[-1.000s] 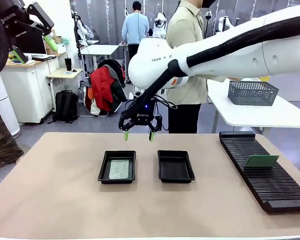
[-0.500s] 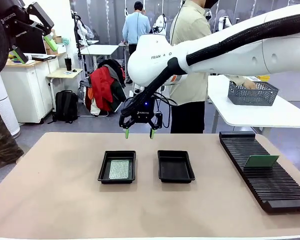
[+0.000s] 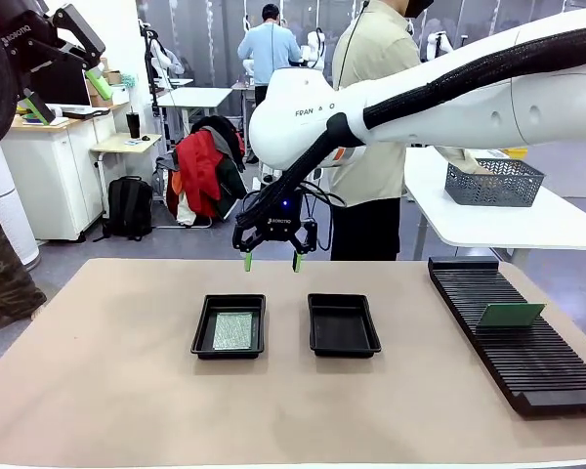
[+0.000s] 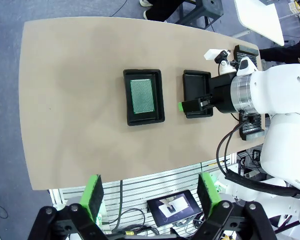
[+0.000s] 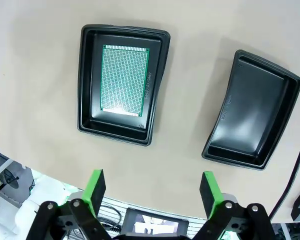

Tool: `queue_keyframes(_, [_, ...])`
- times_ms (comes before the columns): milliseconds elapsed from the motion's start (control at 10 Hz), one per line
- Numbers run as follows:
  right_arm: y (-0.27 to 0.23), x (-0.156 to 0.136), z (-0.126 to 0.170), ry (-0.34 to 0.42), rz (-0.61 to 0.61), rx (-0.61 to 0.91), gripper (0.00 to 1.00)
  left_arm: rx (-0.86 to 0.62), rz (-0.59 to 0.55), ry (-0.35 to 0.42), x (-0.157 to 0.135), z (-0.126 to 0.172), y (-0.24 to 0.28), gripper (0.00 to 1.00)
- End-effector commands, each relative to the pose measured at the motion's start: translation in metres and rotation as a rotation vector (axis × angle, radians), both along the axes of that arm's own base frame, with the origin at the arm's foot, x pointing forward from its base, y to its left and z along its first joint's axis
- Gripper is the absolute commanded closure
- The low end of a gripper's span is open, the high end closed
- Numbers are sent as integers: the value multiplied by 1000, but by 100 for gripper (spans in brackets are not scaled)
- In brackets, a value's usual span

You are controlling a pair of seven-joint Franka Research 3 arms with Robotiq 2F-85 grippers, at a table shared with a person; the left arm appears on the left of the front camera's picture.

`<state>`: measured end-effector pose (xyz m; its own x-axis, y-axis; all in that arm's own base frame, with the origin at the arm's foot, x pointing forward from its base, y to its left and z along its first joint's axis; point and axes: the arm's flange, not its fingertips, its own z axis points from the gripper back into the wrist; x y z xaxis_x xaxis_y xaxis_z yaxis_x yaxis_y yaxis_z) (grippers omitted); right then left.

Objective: Inspect and transfer BCBs to ESD trays.
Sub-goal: Pick up the ESD tray and place it on the left side of the table.

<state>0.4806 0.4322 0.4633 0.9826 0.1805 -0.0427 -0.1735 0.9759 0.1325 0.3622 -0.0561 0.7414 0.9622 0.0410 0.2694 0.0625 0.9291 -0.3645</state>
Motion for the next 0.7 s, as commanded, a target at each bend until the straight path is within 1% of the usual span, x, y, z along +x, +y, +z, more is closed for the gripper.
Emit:
queue_keyframes(0, [-1, -3, -1, 0, 7, 11, 0, -1, 1, 0, -1, -2, 0, 0])
queue_keyframes(600, [-1, -3, -1, 0, 7, 11, 0, -1, 1, 0, -1, -2, 0, 0])
